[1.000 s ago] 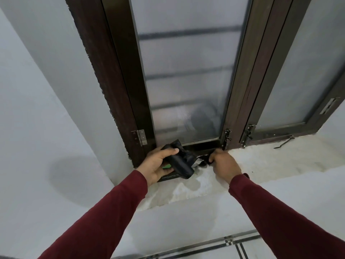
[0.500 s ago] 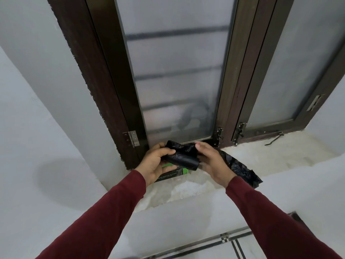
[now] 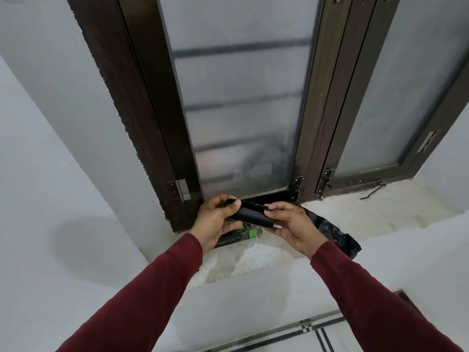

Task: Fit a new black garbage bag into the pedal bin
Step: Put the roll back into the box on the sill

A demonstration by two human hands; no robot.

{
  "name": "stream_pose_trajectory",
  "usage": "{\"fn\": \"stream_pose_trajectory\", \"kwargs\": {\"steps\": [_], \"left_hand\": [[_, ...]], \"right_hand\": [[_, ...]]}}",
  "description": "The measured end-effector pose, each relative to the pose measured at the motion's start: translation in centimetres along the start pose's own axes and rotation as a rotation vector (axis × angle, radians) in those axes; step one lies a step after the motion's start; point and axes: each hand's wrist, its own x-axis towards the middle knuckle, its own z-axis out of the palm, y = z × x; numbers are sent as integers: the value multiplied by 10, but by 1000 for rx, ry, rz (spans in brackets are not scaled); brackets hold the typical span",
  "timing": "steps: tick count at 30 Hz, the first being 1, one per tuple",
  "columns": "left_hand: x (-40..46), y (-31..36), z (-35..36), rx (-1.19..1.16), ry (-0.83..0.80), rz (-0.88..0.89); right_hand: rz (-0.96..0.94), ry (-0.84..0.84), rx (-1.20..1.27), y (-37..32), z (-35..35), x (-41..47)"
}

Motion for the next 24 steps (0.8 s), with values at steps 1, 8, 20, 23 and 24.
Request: {"fn": "stream_pose_trajectory", "kwargs": {"steps": [1, 8, 20, 23, 24], "left_hand": [[0, 0, 1, -4, 13, 15], [-2, 5, 5, 86, 97, 143], [4, 18, 4, 360, 87, 154], [13, 13, 2, 565, 200, 155], [16, 9, -1, 670, 221, 183]], "right_hand": [[-2, -2, 23, 1, -1, 0], [-262, 189, 174, -19, 1, 7], [-462, -229, -1200, -27, 27, 14], [-447, -32, -1091, -19, 20, 8], [-407, 33, -1042, -18, 16, 7]]}}
